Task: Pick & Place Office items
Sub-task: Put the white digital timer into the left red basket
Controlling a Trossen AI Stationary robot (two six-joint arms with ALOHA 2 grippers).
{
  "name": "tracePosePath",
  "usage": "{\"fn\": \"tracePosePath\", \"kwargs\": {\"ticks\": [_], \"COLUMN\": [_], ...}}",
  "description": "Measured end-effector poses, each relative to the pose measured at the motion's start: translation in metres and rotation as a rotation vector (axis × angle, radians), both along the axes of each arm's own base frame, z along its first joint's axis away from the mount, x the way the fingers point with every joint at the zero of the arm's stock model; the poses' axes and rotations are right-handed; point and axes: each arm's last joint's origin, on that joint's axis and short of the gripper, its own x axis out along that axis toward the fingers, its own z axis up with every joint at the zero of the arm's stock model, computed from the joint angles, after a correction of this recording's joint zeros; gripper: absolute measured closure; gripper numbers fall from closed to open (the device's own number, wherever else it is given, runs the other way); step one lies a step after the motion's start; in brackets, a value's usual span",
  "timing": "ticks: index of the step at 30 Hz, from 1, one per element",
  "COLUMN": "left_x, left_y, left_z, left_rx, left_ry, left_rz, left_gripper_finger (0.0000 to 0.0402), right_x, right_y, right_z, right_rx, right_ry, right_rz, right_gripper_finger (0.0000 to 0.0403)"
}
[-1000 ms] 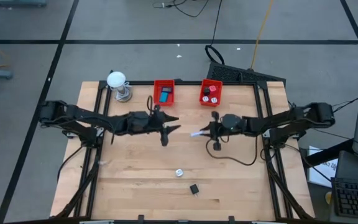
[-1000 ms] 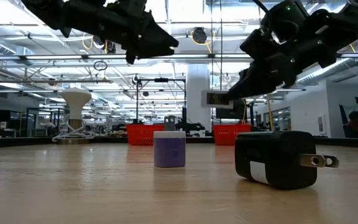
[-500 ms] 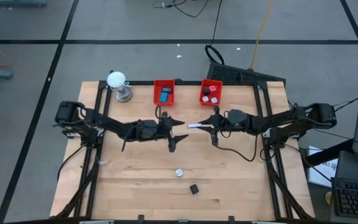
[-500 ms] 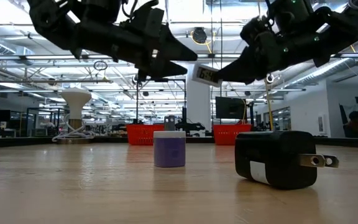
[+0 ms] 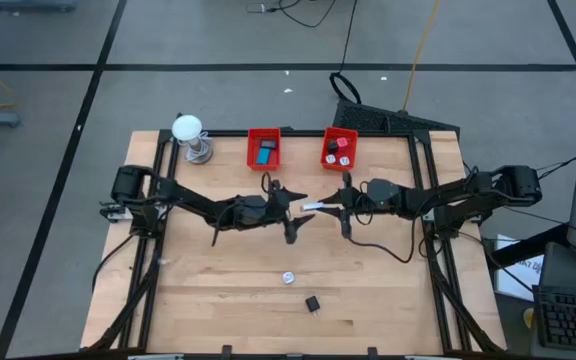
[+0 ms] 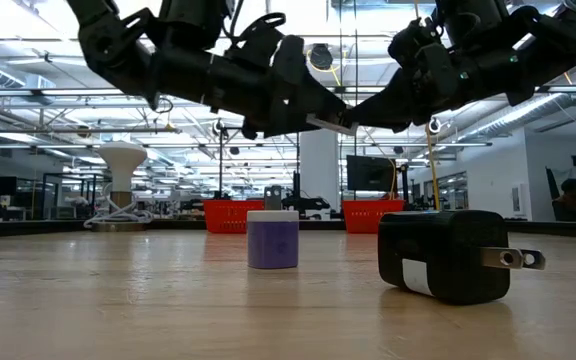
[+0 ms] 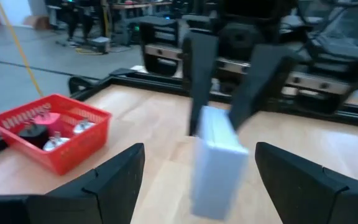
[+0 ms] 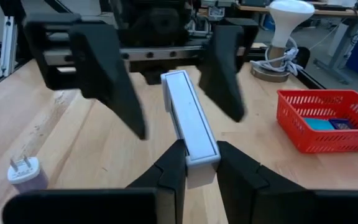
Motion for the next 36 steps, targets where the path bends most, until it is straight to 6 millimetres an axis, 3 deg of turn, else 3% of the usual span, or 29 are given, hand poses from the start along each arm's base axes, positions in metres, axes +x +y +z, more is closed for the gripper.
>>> {"fn": "tracePosePath", "kwargs": {"ticks": [14,36], "left_x": [0.0043,0.0041], "left_y": [0.0033,0.0021], "left_z": [0.0,-0.0013], "left_rx": [0.05,0.041], "left_ry": [0.034,0.044], "left_rz": [0.014,0.002], "left_gripper_finger": [0.0105,0.0319], "right_x": [-0.0009,-0.0008], "right_y": [0.0009,0.0005], "right_z": [-0.004,-0.0037], "right_rx": [0.001,-0.004], "right_ry": [0.042,0.039], "right_rz": [0.004,-0.001], "right_gripper_finger": [0.0343,0.0344]}}
